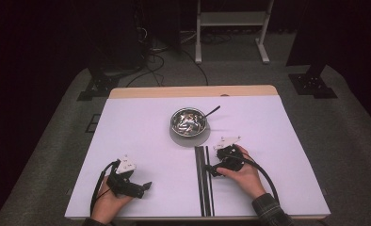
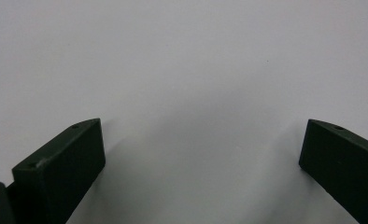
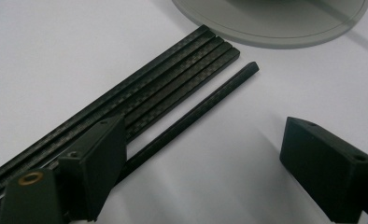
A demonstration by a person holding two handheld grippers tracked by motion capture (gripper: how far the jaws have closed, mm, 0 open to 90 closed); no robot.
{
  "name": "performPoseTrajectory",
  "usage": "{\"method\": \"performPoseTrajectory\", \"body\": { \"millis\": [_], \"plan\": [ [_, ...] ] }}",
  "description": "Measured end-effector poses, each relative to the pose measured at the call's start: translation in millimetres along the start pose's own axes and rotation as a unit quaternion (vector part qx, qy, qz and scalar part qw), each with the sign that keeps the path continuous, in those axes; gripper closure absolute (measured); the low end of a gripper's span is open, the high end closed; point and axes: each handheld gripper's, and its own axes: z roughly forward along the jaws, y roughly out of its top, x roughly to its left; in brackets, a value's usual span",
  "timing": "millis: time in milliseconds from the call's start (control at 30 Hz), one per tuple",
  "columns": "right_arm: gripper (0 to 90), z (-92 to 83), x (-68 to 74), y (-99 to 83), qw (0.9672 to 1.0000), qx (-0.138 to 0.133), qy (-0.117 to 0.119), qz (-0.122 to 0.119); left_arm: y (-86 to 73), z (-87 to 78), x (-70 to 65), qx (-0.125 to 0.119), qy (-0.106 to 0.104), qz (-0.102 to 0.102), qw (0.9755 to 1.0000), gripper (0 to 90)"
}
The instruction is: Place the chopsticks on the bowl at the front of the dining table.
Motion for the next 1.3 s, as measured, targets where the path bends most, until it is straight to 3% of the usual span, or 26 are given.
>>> {"method": "performPoseTrajectory", "body": {
  "millis": [367,1300],
  "plan": [
    [13.7,-3.2,6.1,-5.3,1.0000,-0.004,-0.007,-0.001,0.0,0.0,0.0,0.000,0.000,0.000,1.0000,0.0],
    [13.8,-21.9,28.7,-21.2,0.9999,0.015,-0.006,0.001,0.0,0.0,0.0,0.000,0.000,0.000,1.0000,0.0]
  ]
}}
